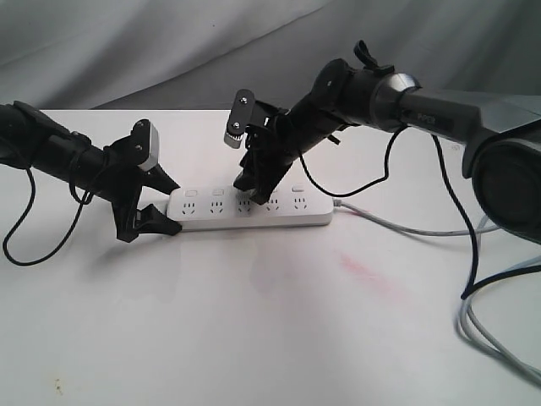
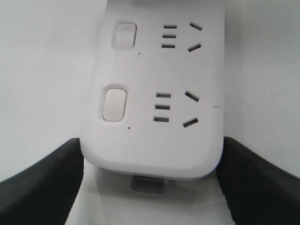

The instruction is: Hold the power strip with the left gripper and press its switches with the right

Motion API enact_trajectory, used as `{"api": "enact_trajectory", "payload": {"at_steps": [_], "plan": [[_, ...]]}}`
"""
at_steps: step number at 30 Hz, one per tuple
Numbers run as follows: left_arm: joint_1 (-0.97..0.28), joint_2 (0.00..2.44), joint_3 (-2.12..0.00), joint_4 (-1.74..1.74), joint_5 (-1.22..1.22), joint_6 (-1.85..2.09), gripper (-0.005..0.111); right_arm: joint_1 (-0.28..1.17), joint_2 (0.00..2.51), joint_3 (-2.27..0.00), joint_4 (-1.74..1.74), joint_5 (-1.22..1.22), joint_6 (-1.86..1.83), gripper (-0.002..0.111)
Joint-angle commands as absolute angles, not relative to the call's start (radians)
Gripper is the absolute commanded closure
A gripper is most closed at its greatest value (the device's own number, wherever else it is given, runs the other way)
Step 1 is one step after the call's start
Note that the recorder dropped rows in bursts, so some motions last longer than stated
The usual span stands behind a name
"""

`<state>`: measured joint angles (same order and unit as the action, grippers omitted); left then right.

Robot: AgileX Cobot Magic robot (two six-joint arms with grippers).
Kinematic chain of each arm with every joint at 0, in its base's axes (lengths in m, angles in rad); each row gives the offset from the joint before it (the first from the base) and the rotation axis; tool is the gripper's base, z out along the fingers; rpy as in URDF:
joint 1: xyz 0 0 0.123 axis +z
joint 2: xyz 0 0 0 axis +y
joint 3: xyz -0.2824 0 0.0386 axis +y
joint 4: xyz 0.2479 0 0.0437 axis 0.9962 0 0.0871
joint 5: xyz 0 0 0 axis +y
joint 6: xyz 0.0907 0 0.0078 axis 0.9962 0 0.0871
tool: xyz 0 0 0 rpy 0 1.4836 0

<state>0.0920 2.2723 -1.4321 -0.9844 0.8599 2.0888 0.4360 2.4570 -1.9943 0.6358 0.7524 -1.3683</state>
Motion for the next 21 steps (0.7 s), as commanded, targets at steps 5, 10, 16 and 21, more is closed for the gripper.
{"api": "enact_trajectory", "payload": {"at_steps": [5, 10, 16, 21], "plan": [[0.094, 2.272, -1.436, -0.991, 0.860, 2.095, 0.040, 0.429, 2.472, -1.992, 0.662, 0.735, -1.367, 0.068], [0.094, 2.272, -1.436, -0.991, 0.860, 2.095, 0.040, 0.429, 2.482, -1.992, 0.664, 0.735, -1.367, 0.068], [0.094, 2.272, -1.436, -0.991, 0.860, 2.095, 0.040, 0.429, 2.484, -1.992, 0.664, 0.739, -1.367, 0.068], [0.094, 2.272, -1.436, -0.991, 0.860, 2.095, 0.040, 0.427, 2.484, -1.992, 0.657, 0.745, -1.367, 0.068]]}}
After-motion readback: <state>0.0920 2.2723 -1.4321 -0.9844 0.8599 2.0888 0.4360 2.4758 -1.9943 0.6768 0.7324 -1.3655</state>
